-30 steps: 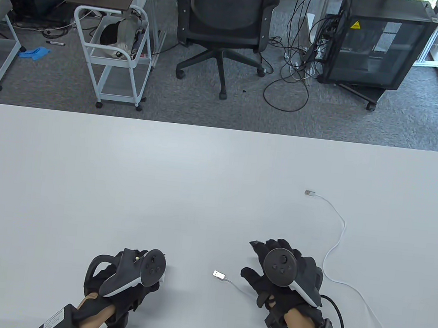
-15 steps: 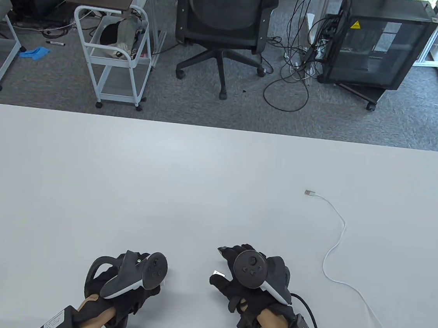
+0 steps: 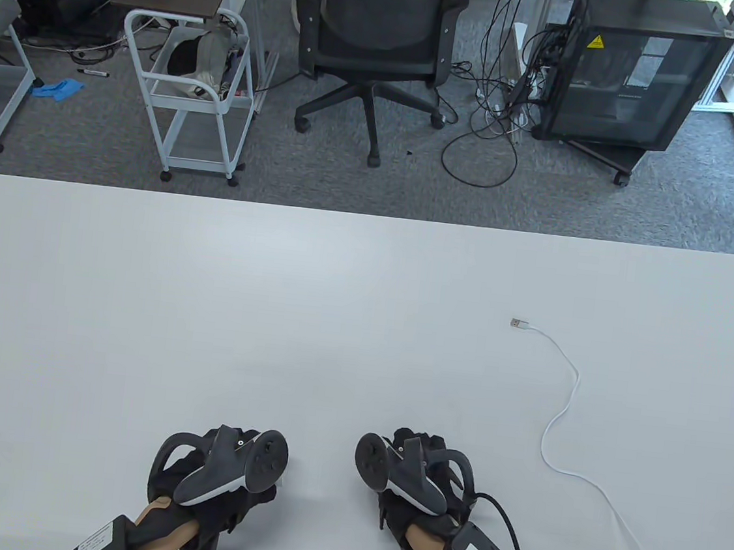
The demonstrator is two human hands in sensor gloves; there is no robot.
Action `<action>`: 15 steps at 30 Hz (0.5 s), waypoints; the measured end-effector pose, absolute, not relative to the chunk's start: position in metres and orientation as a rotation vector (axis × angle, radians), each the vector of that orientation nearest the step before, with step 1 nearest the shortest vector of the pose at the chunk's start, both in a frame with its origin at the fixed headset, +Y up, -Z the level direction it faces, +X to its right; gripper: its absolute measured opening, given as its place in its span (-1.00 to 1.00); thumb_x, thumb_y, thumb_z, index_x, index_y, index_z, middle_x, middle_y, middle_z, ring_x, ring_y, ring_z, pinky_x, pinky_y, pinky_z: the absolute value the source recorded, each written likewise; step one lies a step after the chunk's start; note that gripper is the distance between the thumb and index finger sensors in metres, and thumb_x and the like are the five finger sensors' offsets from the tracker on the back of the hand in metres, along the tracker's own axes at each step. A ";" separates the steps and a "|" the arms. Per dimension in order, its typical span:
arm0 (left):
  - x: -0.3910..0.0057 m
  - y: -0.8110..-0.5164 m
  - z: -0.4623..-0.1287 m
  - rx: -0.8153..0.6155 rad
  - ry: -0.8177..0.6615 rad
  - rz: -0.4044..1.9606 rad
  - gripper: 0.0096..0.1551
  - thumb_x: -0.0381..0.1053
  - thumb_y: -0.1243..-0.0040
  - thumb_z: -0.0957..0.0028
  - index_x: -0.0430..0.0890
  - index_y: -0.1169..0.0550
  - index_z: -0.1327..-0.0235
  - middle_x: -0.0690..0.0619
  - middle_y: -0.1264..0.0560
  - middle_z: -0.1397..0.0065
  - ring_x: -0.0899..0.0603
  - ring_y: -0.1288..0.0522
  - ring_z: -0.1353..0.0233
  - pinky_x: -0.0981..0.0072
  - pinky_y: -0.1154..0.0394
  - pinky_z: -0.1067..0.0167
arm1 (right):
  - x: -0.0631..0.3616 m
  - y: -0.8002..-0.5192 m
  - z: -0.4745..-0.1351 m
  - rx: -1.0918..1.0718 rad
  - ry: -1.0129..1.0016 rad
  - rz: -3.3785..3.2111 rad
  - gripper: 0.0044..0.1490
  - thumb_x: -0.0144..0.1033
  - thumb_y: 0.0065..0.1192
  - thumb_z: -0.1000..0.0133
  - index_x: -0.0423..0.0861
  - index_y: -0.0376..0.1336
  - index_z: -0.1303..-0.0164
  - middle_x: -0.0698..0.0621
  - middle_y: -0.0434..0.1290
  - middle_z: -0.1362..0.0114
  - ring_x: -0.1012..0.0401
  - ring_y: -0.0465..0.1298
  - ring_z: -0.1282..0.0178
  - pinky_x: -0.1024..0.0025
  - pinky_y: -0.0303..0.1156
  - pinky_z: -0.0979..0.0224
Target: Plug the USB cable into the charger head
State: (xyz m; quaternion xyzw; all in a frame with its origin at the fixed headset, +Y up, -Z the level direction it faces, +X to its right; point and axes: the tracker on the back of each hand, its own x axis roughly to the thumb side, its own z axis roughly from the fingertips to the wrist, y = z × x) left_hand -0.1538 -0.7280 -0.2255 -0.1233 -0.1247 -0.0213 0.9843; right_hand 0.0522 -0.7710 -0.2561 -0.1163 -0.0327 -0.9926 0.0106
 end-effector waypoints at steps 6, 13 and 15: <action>-0.154 -0.730 -0.227 -0.273 -0.257 -0.014 -0.08 0.30 -0.23 0.65 0.20 -0.42 -0.18 0.27 -0.58 -0.26 0.03 -0.62 -0.34 0.11 -0.45 -0.48 | 0.057 -0.769 -0.257 -0.441 -0.073 -3.116 -0.51 -0.10 0.35 0.21 -0.02 0.44 0.12 -0.03 0.58 -0.17 -0.07 0.53 -0.32 -0.15 0.27 -0.43; -0.155 -0.730 -0.226 -0.276 -0.252 -0.039 -0.08 0.30 -0.23 0.66 0.20 -0.42 -0.17 0.27 -0.58 -0.26 0.03 -0.62 -0.34 0.11 -0.45 -0.48 | 0.079 -0.736 -0.258 -0.496 0.066 -3.347 -0.52 -0.04 0.36 0.21 0.00 0.46 0.15 0.06 0.77 0.23 0.05 0.75 0.10 -0.04 0.47 -0.26; -0.154 -0.730 -0.226 -0.274 -0.253 -0.042 -0.08 0.30 -0.23 0.66 0.19 -0.41 -0.17 0.27 -0.58 -0.26 0.02 -0.61 -0.34 0.11 -0.45 -0.48 | 0.084 -0.728 -0.256 -0.516 0.093 -3.390 -0.51 -0.03 0.36 0.21 -0.02 0.46 0.16 0.07 0.77 0.25 0.06 0.75 0.11 -0.05 0.46 -0.27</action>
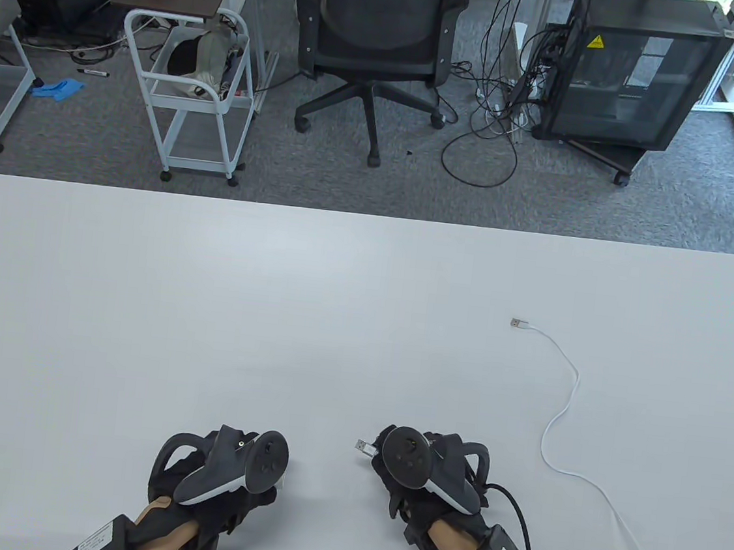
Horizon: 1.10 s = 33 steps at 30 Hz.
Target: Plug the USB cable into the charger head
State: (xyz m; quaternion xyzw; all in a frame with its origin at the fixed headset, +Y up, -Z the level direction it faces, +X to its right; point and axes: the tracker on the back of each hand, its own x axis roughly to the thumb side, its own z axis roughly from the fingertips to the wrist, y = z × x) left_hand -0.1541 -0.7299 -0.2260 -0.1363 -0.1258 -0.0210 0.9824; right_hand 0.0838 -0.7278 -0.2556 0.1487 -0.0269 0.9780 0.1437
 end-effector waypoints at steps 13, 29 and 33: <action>-0.151 -0.732 -0.226 -0.305 -0.291 0.048 -0.08 0.30 -0.22 0.64 0.20 -0.39 -0.19 0.28 -0.56 -0.28 0.03 -0.60 -0.35 0.11 -0.43 -0.51 | 0.055 -0.730 -0.241 0.610 0.067 2.708 -0.50 -0.01 0.37 0.21 -0.06 0.48 0.21 0.07 0.76 0.33 0.07 0.75 0.17 -0.06 0.44 -0.29; -0.137 -0.732 -0.219 -0.298 -0.391 0.062 -0.09 0.29 -0.25 0.65 0.24 -0.42 -0.17 0.27 -0.57 -0.27 0.02 -0.61 -0.34 0.09 -0.44 -0.48 | 0.025 -0.732 -0.223 0.765 0.149 2.652 -0.51 -0.04 0.40 0.23 -0.07 0.48 0.21 0.06 0.75 0.32 0.06 0.74 0.11 -0.08 0.41 -0.33; -0.131 -0.729 -0.213 -0.276 -0.434 0.037 -0.10 0.28 -0.26 0.66 0.18 -0.46 -0.15 0.25 -0.61 -0.22 0.01 -0.64 -0.29 0.08 -0.47 -0.46 | 0.023 -0.730 -0.217 0.817 0.113 2.682 -0.52 -0.04 0.41 0.23 -0.06 0.49 0.22 0.06 0.75 0.32 0.07 0.74 0.10 -0.07 0.41 -0.34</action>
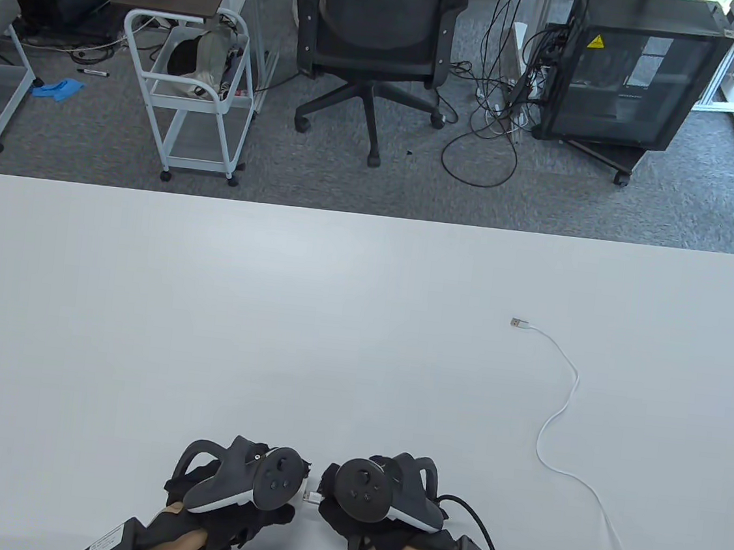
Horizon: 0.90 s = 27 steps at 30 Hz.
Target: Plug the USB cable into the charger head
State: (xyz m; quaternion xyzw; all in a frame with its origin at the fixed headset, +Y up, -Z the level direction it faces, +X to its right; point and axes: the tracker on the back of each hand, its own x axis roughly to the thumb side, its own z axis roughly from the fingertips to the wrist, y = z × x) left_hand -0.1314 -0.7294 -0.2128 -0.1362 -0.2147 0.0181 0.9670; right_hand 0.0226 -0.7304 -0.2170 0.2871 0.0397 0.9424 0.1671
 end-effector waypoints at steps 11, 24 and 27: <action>-0.126 -0.730 -0.213 -0.293 -0.453 0.081 -0.11 0.25 -0.21 0.60 0.09 -0.44 -0.17 0.19 -0.60 -0.20 -0.04 -0.63 -0.26 0.04 -0.46 -0.45 | 0.028 -0.729 -0.220 0.800 0.101 2.624 -0.53 -0.07 0.40 0.22 -0.08 0.48 0.21 0.04 0.75 0.30 0.06 0.73 0.08 -0.08 0.40 -0.35; -0.132 -0.736 -0.225 -0.338 -0.386 0.173 -0.11 0.30 -0.21 0.61 0.17 -0.42 -0.17 0.25 -0.58 -0.23 0.01 -0.62 -0.29 0.08 -0.43 -0.50 | 0.033 -0.727 -0.224 0.737 0.082 2.648 -0.50 -0.05 0.38 0.21 -0.06 0.48 0.17 0.04 0.76 0.23 0.04 0.73 0.01 -0.09 0.39 -0.35; -0.133 -0.735 -0.226 -0.326 -0.377 0.148 -0.10 0.30 -0.22 0.61 0.16 -0.43 -0.18 0.25 -0.58 -0.23 0.00 -0.62 -0.30 0.08 -0.43 -0.50 | 0.033 -0.726 -0.224 0.734 0.060 2.668 -0.46 -0.02 0.37 0.21 -0.06 0.47 0.13 0.03 0.76 0.20 0.03 0.72 -0.02 -0.09 0.38 -0.37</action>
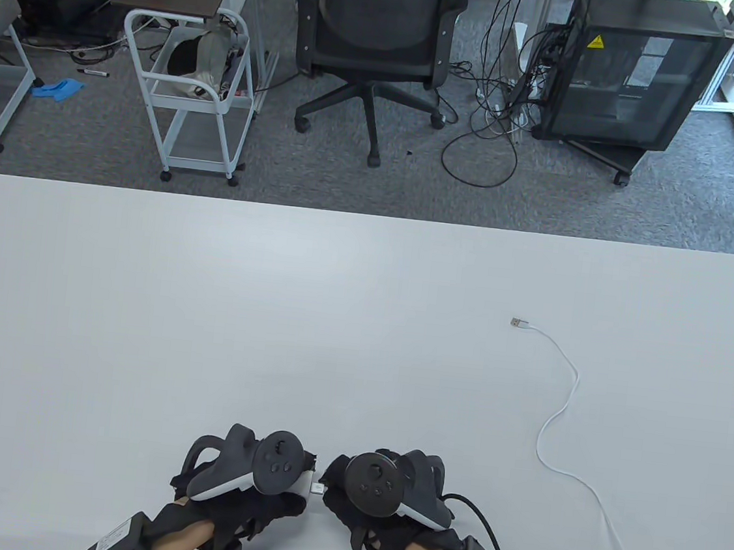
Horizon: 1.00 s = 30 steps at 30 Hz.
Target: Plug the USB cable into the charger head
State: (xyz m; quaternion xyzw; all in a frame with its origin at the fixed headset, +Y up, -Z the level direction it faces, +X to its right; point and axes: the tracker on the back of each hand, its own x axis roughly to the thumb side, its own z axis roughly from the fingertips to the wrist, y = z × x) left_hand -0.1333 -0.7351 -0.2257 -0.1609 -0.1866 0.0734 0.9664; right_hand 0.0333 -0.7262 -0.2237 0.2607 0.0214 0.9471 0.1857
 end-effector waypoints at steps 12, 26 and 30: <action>-0.138 -0.733 -0.224 -0.283 -0.359 0.106 -0.10 0.32 -0.21 0.62 0.18 -0.42 -0.17 0.26 -0.58 -0.23 0.02 -0.62 -0.30 0.09 -0.42 -0.51 | 0.043 -0.725 -0.225 0.760 0.121 2.700 0.17 0.28 0.27 0.30 -0.01 0.05 -0.50 -0.26 0.21 -0.65 -0.28 0.12 -0.61 -0.30 -0.02 -0.52; -0.146 -0.736 -0.226 -0.302 -0.327 0.073 -0.10 0.32 -0.22 0.64 0.19 -0.44 -0.15 0.26 -0.59 -0.22 0.02 -0.63 -0.30 0.09 -0.43 -0.50 | 0.154 -0.720 -0.265 0.208 -0.020 2.774 0.14 0.29 0.17 0.25 -0.06 0.05 -0.50 -0.32 0.17 -0.64 -0.31 0.08 -0.60 -0.34 -0.05 -0.49; -0.146 -0.735 -0.226 -0.295 -0.326 0.072 -0.10 0.32 -0.22 0.64 0.21 -0.44 -0.15 0.27 -0.59 -0.23 0.02 -0.62 -0.31 0.10 -0.42 -0.51 | 0.187 -0.720 -0.271 0.043 -0.033 2.737 0.15 0.29 0.16 0.24 -0.08 0.05 -0.50 -0.34 0.17 -0.64 -0.33 0.08 -0.59 -0.34 -0.05 -0.48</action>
